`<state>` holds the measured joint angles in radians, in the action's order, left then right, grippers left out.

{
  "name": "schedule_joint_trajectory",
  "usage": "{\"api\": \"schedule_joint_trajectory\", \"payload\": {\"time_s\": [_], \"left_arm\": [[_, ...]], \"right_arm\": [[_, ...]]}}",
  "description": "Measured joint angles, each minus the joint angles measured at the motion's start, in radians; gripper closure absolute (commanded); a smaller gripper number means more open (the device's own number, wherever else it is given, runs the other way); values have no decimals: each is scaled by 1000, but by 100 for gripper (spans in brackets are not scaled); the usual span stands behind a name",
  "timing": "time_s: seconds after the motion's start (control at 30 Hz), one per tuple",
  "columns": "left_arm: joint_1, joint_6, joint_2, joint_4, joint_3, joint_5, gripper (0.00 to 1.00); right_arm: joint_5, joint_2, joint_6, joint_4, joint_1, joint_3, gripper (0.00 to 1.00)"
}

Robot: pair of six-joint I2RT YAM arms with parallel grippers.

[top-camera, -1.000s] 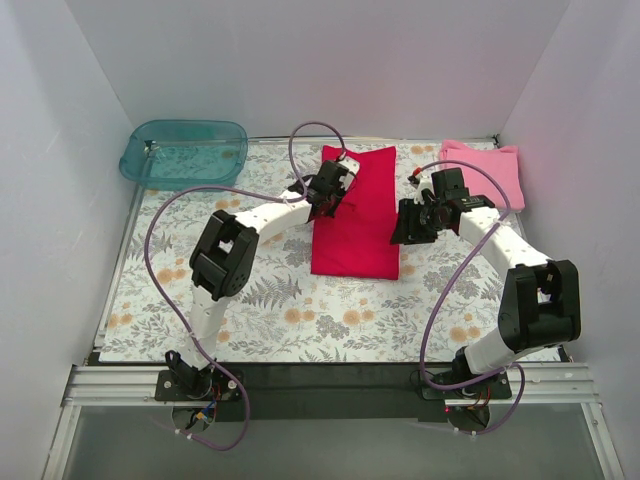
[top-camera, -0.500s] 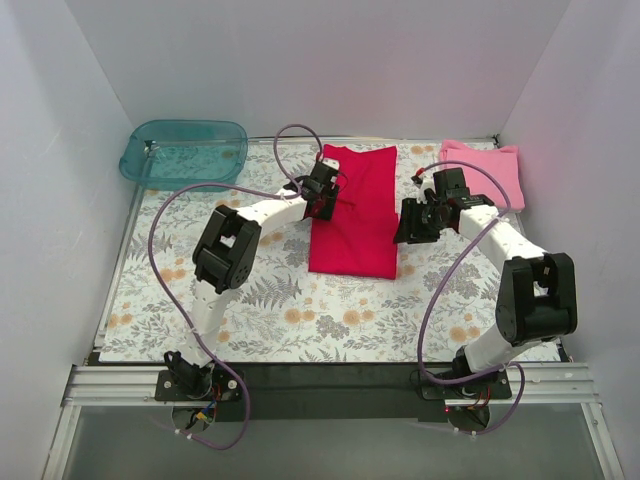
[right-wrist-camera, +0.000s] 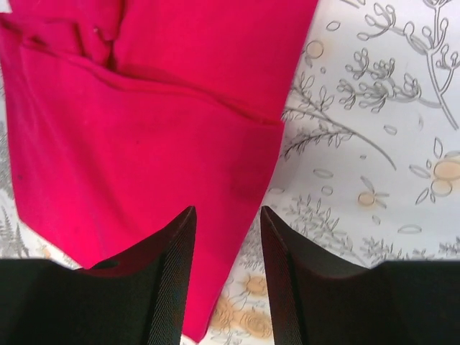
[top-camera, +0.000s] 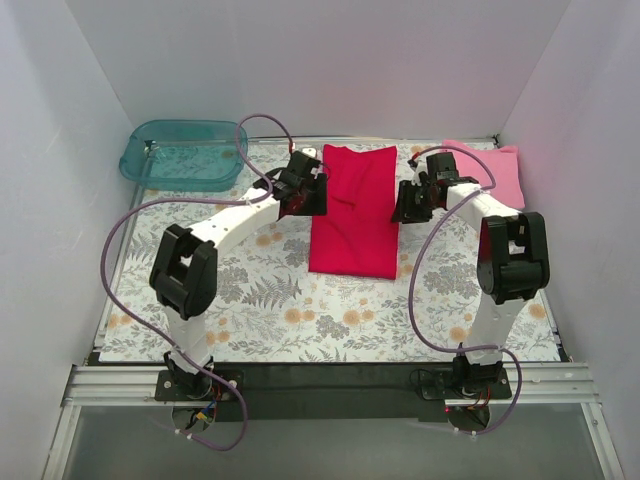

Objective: Fold and stack the t-shirts
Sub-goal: Fold the tshirt

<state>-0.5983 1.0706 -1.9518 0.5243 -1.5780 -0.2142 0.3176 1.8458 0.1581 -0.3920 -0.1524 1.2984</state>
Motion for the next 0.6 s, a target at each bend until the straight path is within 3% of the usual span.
{"api": "schedule_joint_trajectory", "payload": {"time_s": [0.13,0.3,0.43,0.6], "left_arm": [[-4,49,116,-6,106,94,51],[-23,81,124,-20,238,196,58],[-43,90,101,-12,303,244,61],[-55,98,71,-8,336,275,71]], "right_arm": [[-9,73,-2,11,1,42,61],[-19,132,-6,16,1,88,65],[-20,161,-12,24,1,113,75],[-20,185,-31,26,1,136,94]]}}
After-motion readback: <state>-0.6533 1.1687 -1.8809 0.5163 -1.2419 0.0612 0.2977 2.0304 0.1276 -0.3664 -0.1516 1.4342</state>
